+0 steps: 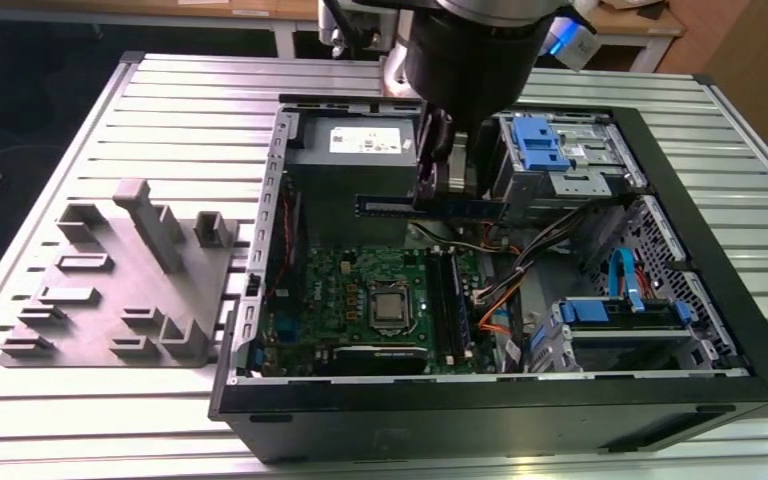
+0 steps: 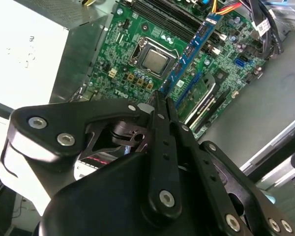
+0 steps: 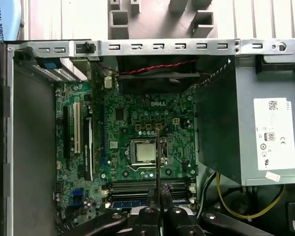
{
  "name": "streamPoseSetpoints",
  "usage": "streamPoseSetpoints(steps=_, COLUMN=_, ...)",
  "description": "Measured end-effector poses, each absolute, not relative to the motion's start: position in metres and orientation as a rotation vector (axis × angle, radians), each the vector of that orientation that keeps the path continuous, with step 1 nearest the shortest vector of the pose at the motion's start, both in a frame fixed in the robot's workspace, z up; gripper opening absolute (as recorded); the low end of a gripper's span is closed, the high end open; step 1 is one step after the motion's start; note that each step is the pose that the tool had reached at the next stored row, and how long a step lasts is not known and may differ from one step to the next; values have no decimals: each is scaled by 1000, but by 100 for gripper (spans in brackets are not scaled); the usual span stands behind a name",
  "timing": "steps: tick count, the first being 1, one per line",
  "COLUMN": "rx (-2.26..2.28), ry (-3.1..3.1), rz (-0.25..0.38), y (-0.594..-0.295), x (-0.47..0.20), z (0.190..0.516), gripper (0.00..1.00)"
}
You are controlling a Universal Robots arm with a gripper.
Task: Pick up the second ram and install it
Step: 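Pick up the second ram and move it above second insertion slot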
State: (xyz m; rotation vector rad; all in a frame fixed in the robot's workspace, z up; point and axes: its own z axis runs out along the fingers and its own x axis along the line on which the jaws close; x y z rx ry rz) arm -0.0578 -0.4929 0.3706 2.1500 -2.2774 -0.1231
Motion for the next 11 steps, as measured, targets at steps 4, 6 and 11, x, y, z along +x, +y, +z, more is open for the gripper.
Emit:
streamPoseSetpoints(steps=4, rx=2150, ry=-2277, rz=-123, y=-493, x=-58, z=365, gripper=10)
streamPoseSetpoints(steps=6, rx=2150, ry=-2277, rz=-123, y=-493, x=-58, z=362, gripper=10)
streamPoseSetpoints(steps=11, rx=2150, ry=-2277, rz=-123, y=-493, x=-57, z=354, gripper=10)
